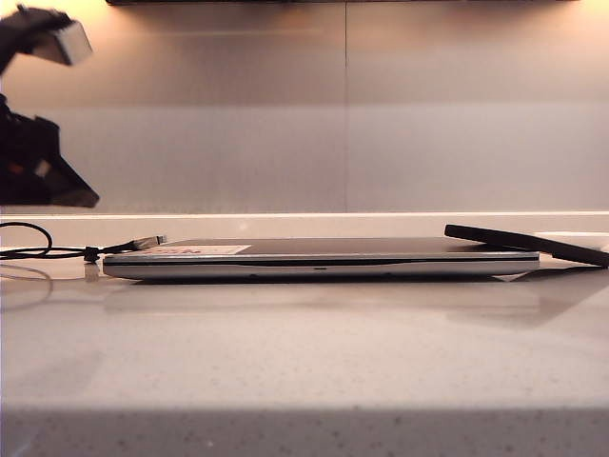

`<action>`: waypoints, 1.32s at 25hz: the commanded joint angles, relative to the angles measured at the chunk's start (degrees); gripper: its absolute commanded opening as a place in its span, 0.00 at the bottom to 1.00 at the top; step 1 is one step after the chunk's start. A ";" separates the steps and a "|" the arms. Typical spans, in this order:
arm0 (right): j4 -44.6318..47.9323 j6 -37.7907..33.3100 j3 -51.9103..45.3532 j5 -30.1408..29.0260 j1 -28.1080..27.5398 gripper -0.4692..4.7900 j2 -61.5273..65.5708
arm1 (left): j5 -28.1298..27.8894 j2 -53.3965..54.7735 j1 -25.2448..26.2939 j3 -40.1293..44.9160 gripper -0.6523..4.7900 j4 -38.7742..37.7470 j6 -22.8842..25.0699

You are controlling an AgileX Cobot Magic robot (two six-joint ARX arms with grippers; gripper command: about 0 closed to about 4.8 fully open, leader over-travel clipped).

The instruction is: Pick up the charging cable and the phone, plug the charging cable into the charging port on the phone, and finally place them back on the table.

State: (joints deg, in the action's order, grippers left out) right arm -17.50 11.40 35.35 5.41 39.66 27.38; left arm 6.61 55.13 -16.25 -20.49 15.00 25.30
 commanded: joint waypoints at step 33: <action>1.88 0.02 0.44 0.07 0.07 0.09 -0.15 | 0.07 12.94 -3.52 -0.22 0.45 7.76 8.39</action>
State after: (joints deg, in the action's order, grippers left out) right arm -17.41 11.42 35.35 5.41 39.66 27.38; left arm 6.68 68.12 -19.77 -20.82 24.01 32.80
